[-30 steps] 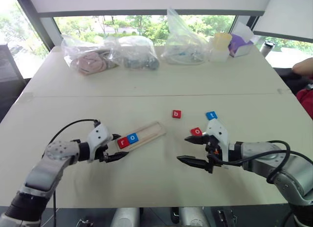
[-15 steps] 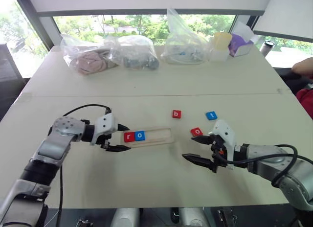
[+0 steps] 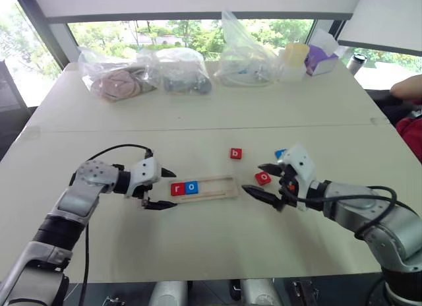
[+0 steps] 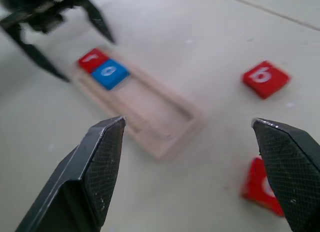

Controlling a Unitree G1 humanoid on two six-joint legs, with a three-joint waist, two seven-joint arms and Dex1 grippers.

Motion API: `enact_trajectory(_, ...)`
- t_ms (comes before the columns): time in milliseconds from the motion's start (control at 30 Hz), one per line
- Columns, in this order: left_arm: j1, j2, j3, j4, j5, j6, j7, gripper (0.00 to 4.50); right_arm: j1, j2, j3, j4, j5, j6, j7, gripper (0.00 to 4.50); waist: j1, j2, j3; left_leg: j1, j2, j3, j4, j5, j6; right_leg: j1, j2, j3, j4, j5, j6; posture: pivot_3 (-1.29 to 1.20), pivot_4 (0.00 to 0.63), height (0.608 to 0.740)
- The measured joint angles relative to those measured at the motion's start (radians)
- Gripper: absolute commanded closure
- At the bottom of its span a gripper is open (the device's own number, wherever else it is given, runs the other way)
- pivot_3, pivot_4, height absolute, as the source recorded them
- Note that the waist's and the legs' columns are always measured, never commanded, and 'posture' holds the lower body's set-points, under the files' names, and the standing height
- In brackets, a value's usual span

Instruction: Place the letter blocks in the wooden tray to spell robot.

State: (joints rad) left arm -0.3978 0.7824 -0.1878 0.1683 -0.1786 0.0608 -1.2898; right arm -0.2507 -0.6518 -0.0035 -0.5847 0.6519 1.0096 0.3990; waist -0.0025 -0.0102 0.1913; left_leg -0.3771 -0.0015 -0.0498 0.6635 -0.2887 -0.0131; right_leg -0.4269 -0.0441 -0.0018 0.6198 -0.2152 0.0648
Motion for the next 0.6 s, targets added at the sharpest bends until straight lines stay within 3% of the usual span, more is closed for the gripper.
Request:
enact_trajectory(200, 0.011, 0.088, 0.075, -0.078, -0.029, 0.066, -0.004, 0.03, -0.211, 0.279, 0.037, 0.17, -0.075, 0.196, -0.248, 0.39, -0.014, 0.001, 0.0, -0.001, 0.0, -0.002, 0.0, 0.0, 0.0, -0.003, -0.001, 0.001, 0.004, 0.0, 0.0, 0.0, 0.15, 0.74)
enact_trajectory(400, 0.06, 0.116, 0.211, -0.266, -0.124, 0.239, 0.079, 0.03, -0.329, 0.444, 0.055, 0.381, -0.208, 0.213, -0.394, 0.39, -0.013, 0.0, 0.0, 0.0, -0.001, -0.004, 0.0, 0.0, 0.0, -0.003, -0.002, 0.002, 0.008, 0.001, 0.004, 0.0, 0.15, 0.74)
enact_trajectory(600, 0.148, 0.083, 0.245, -0.42, -0.163, 0.347, 0.198, 0.03, -0.365, 0.481, 0.055, 0.479, -0.277, 0.213, -0.412, 0.39, -0.014, 0.0, 0.0, 0.001, -0.001, -0.004, 0.0, 0.0, 0.0, -0.004, -0.002, 0.002, 0.009, 0.001, 0.005, 0.0, 0.15, 0.74)
